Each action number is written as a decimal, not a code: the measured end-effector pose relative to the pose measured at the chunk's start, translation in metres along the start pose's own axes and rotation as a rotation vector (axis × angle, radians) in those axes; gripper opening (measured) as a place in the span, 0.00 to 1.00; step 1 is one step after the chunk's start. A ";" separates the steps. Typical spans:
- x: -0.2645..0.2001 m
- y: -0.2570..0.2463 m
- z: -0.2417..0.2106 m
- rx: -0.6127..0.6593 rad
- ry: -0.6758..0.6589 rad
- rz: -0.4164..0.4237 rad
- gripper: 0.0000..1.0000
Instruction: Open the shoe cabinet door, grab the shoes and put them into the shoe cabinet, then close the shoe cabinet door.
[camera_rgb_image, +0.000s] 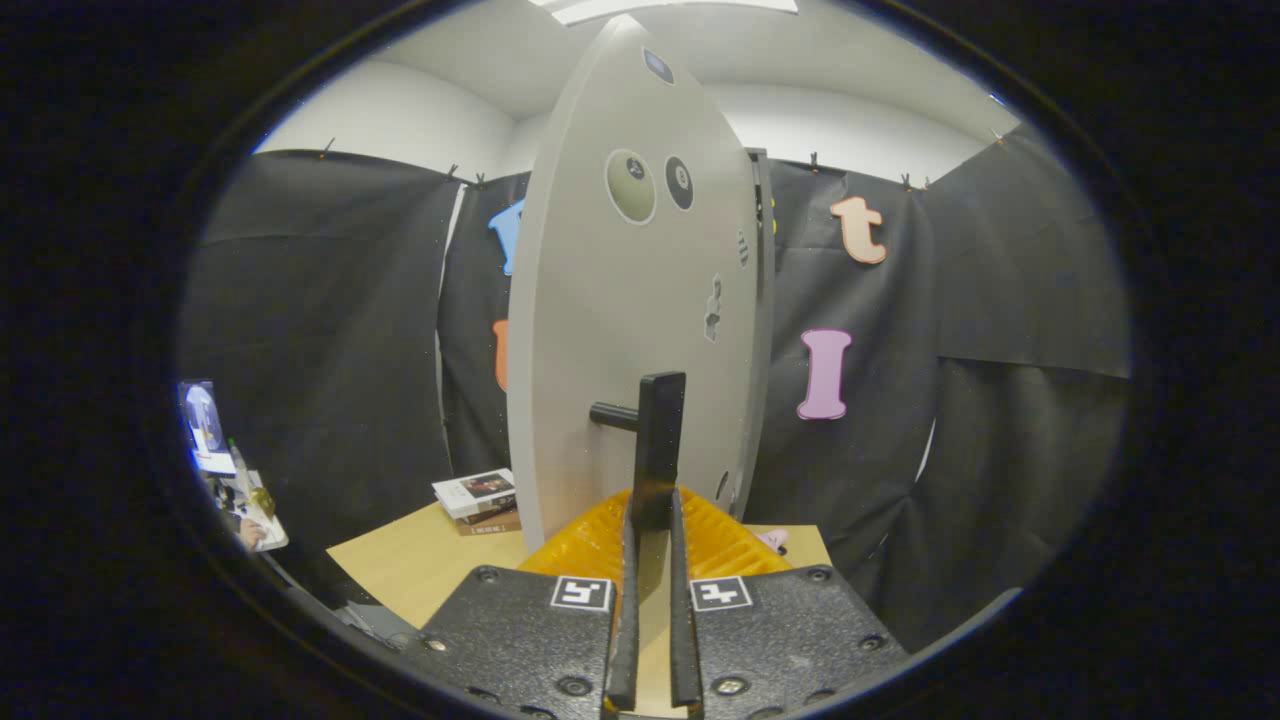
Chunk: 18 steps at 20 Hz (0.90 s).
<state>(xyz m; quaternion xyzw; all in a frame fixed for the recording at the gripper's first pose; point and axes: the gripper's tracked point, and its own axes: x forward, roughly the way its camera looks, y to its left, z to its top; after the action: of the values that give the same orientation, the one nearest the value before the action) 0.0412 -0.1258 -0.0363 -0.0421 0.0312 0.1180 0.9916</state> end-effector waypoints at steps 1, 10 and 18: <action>-0.003 -0.009 -0.003 -0.002 0.000 -0.013 0.14; -0.014 -0.097 -0.005 0.100 -0.014 -0.094 0.04; -0.064 -0.094 0.013 0.094 -0.128 -0.102 0.09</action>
<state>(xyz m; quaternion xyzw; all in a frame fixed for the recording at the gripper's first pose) 0.0026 -0.2304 -0.0114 0.0106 -0.0287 0.0681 0.9972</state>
